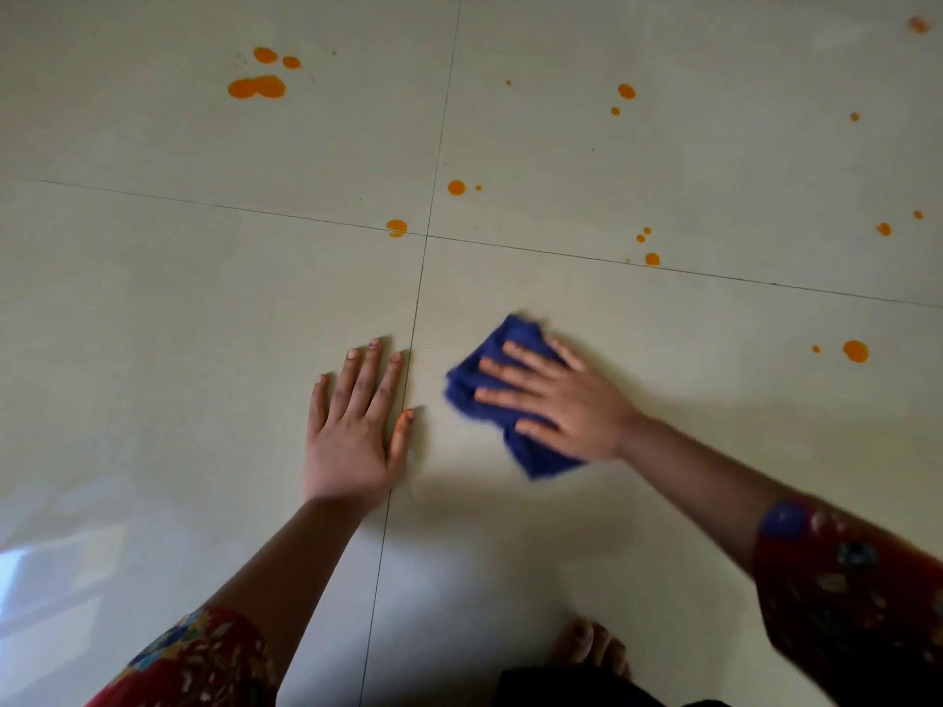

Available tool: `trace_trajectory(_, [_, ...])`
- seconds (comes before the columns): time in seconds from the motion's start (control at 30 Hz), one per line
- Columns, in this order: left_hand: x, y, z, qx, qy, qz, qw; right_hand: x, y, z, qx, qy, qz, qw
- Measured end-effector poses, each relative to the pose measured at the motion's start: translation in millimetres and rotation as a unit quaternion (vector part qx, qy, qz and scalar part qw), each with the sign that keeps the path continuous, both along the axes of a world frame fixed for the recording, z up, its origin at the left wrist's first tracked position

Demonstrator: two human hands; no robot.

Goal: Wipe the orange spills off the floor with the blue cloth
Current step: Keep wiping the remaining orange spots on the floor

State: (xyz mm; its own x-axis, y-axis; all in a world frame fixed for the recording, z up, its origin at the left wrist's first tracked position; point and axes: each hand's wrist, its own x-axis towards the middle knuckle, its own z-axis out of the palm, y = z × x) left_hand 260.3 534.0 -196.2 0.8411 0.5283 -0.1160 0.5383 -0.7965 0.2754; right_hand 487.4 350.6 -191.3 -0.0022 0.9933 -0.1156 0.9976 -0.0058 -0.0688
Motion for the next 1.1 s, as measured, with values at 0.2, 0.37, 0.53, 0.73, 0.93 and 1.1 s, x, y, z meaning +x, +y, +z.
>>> trace_trajectory(0.2, [0.3, -0.4, 0.0, 0.003, 0.003, 0.002, 1.0, 15.6, 50.8, -4.4, 0.058, -0.001, -0.219, 0.974])
trace_trajectory(0.37, [-0.3, 1.3, -3.1, 0.0, 0.008, -0.006, 1.0, -52.4, 29.1, -4.8, 0.027, 0.013, 0.018, 0.999])
trace_trajectory(0.53, [0.4, -0.4, 0.2, 0.0, 0.007, -0.001, 1.0, 15.7, 23.4, -4.7, 0.021, 0.0, -0.077, 0.997])
trace_trajectory(0.73, [0.5, -0.7, 0.1, 0.001, 0.006, 0.001, 1.0, -5.9, 90.6, -7.0, 0.066, 0.015, -0.247, 0.967])
trace_trajectory(0.93, [-0.2, -0.5, 0.0, -0.004, 0.003, 0.003, 1.0, -39.0, 41.9, -4.8, 0.047, 0.011, -0.105, 0.993])
trace_trajectory(1.1, [1.0, 0.1, 2.3, -0.001, 0.007, -0.001, 1.0, 28.6, 38.0, -7.1, 0.051, -0.001, -0.316, 0.947])
